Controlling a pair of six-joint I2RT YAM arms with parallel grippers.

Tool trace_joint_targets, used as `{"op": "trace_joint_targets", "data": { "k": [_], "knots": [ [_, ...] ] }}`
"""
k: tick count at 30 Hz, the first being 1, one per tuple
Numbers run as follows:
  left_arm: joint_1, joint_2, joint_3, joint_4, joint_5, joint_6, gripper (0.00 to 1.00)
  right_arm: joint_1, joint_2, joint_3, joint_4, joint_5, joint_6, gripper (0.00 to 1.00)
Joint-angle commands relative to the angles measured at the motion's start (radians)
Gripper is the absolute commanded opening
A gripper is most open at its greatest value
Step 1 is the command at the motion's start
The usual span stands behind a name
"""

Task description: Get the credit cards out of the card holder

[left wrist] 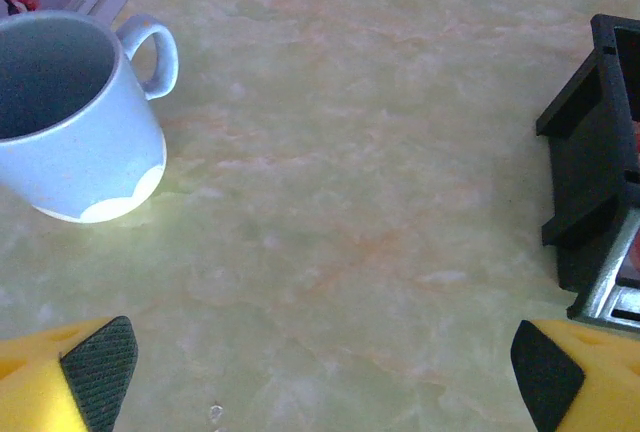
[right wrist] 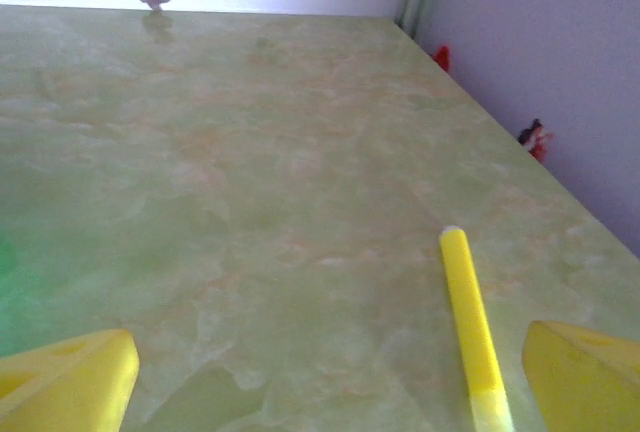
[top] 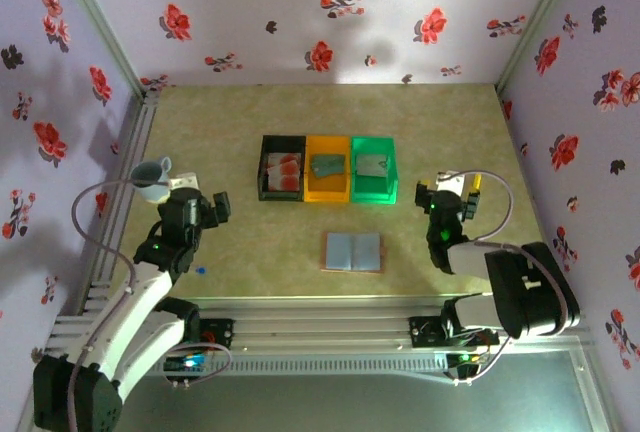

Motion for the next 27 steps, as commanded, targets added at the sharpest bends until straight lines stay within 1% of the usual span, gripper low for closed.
{"op": "trace_joint_targets", "data": {
  "k": [1, 4, 6, 7, 8, 9, 11, 12, 14, 17, 20, 23, 24, 25, 27],
  "knots": [
    [0.014, -0.007, -0.008, 0.081, -0.042, 0.004, 1.00, -0.043, 0.055, 0.010, 0.150, -0.080, -0.003, 0.99],
    [0.023, 0.016, -0.007, 0.090, -0.042, -0.003, 1.00, -0.061, 0.135, 0.002, 0.248, -0.091, 0.004, 0.99],
    [0.034, 0.028, -0.007, 0.097, -0.038, -0.011, 1.00, -0.080, 0.161, 0.003, 0.265, -0.103, 0.025, 0.99],
    [0.040, 0.034, -0.008, 0.102, -0.035, -0.016, 1.00, -0.096, 0.190, 0.004, 0.280, -0.101, 0.048, 0.99],
    [0.049, 0.040, -0.008, 0.106, -0.031, -0.019, 1.00, -0.101, 0.229, 0.004, 0.339, -0.090, 0.040, 0.99],
    [0.057, 0.049, -0.009, 0.114, -0.026, -0.018, 1.00, -0.099, 0.246, 0.014, 0.351, -0.075, 0.033, 0.99],
    [0.084, 0.071, -0.007, 0.134, -0.024, -0.013, 1.00, -0.083, 0.204, 0.056, 0.213, -0.046, 0.043, 0.99],
    [0.105, 0.086, -0.002, 0.138, -0.023, -0.014, 1.00, -0.088, 0.197, 0.068, 0.173, -0.059, 0.051, 0.99],
    [0.147, 0.121, 0.003, 0.160, -0.010, -0.012, 1.00, -0.090, 0.225, 0.080, 0.198, -0.052, 0.048, 0.99],
    [0.194, 0.181, 0.006, 0.233, -0.005, -0.005, 1.00, -0.103, 0.201, 0.106, 0.107, -0.045, 0.076, 0.99],
    [0.204, 0.241, 0.009, 0.337, -0.003, 0.029, 1.00, -0.102, 0.215, 0.102, 0.140, -0.042, 0.070, 0.99],
    [0.206, 0.300, 0.002, 0.448, 0.001, 0.148, 1.00, -0.104, 0.210, 0.105, 0.125, -0.043, 0.073, 0.99],
    [0.208, 0.329, -0.020, 0.513, 0.001, 0.179, 1.00, -0.105, 0.211, 0.104, 0.128, -0.043, 0.073, 0.99],
    [0.218, 0.358, -0.044, 0.569, 0.007, 0.195, 1.00, -0.105, 0.209, 0.099, 0.131, -0.043, 0.072, 0.99],
    [0.248, 0.420, -0.087, 0.671, 0.008, 0.177, 1.00, -0.104, 0.210, 0.101, 0.135, -0.044, 0.070, 0.99]
  ]
}}
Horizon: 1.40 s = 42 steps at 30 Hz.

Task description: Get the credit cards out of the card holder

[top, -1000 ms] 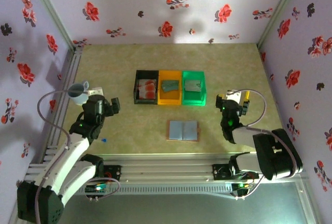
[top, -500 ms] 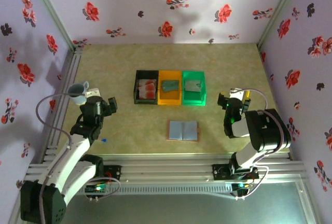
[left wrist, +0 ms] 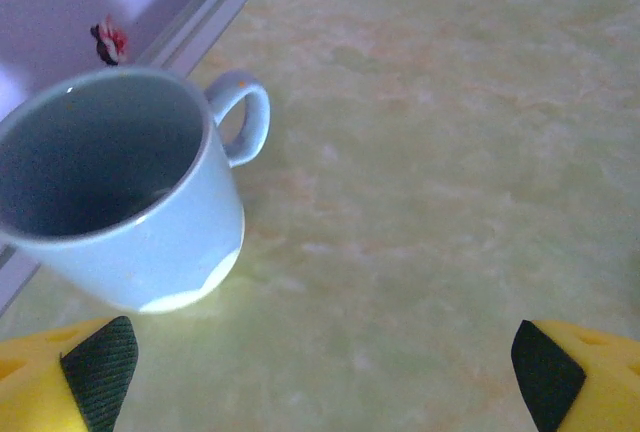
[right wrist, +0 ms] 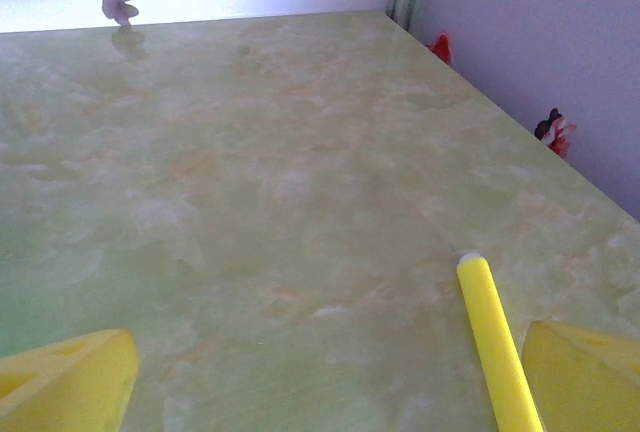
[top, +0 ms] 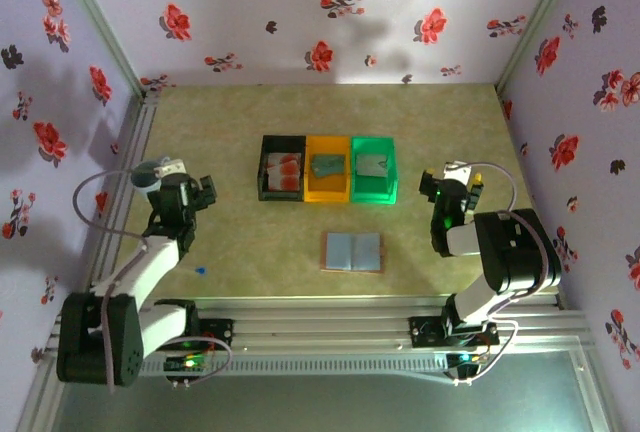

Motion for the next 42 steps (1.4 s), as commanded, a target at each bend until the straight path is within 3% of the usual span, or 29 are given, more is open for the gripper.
{"op": "trace_joint_targets", "data": {
  "k": [1, 10, 13, 22, 25, 42],
  "knots": [
    [0.047, 0.084, -0.074, 0.264, 0.000, 0.043, 1.00, -0.005, -0.006, 0.013, -0.004, 0.022, 0.026, 0.99],
    [0.104, 0.324, -0.042, 0.553, 0.073, 0.116, 1.00, -0.007, -0.008, 0.015, -0.013, 0.019, 0.028, 0.99],
    [0.104, 0.400, -0.027, 0.592, 0.213, 0.175, 1.00, -0.009, -0.008, 0.015, -0.013, 0.019, 0.028, 0.99],
    [0.099, 0.409, -0.042, 0.629, 0.194, 0.179, 1.00, -0.015, -0.009, 0.023, -0.029, 0.008, 0.035, 0.99],
    [0.077, 0.408, -0.056, 0.661, 0.129, 0.179, 1.00, -0.025, -0.011, 0.029, -0.042, -0.005, 0.045, 0.99],
    [0.076, 0.409, -0.050, 0.649, 0.142, 0.179, 1.00, -0.041, -0.014, 0.037, -0.064, -0.025, 0.058, 0.99]
  ]
}}
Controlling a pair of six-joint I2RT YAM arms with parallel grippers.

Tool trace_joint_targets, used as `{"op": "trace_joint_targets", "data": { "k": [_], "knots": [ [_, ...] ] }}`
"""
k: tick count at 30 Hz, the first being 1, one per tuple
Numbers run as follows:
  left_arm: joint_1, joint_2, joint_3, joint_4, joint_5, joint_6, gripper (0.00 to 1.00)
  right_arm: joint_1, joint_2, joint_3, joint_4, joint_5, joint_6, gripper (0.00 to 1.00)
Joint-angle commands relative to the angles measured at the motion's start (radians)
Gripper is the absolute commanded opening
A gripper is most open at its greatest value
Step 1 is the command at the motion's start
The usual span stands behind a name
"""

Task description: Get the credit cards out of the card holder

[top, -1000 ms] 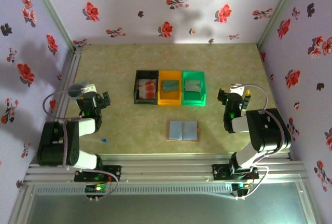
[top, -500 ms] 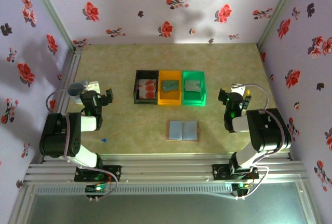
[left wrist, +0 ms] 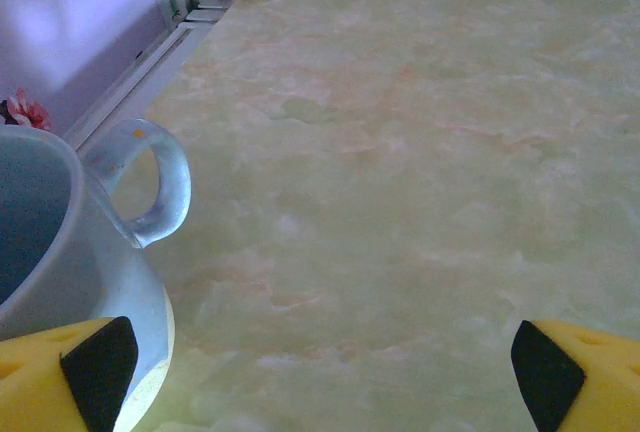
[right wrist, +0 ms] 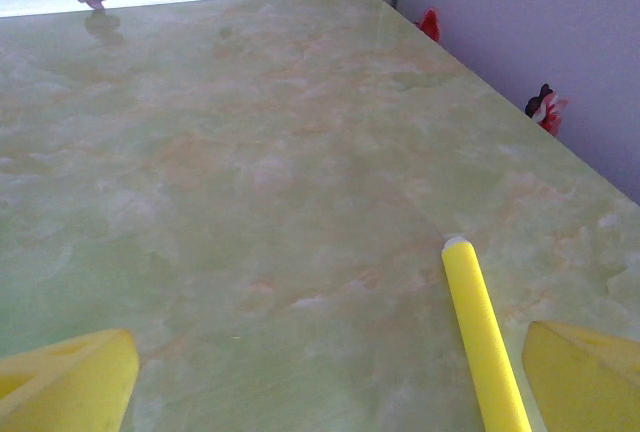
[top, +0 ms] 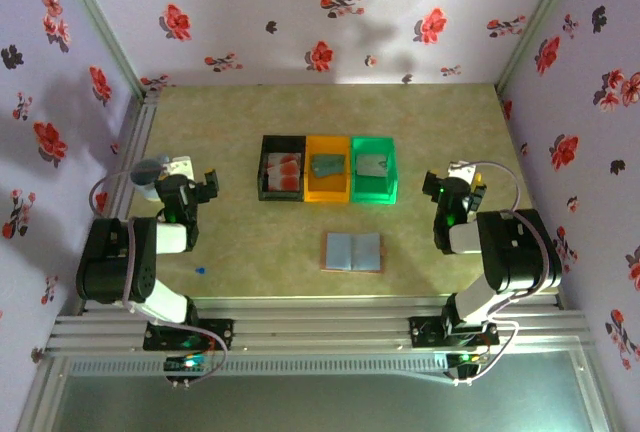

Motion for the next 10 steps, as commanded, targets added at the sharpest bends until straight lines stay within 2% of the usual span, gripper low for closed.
{"op": "trace_joint_targets", "data": {
  "k": [1, 6, 10],
  "knots": [
    [-0.002, 0.007, -0.003, 0.041, -0.015, 0.029, 1.00, -0.004, -0.014, 0.020, -0.004, -0.004, 0.027, 0.99],
    [0.014, 0.007, 0.011, 0.014, 0.057, 0.054, 1.00, -0.006, -0.014, 0.020, -0.005, -0.004, 0.025, 0.99],
    [0.017, 0.004, 0.006, 0.018, 0.060, 0.054, 1.00, -0.005, -0.015, 0.019, -0.004, -0.004, 0.026, 0.99]
  ]
}}
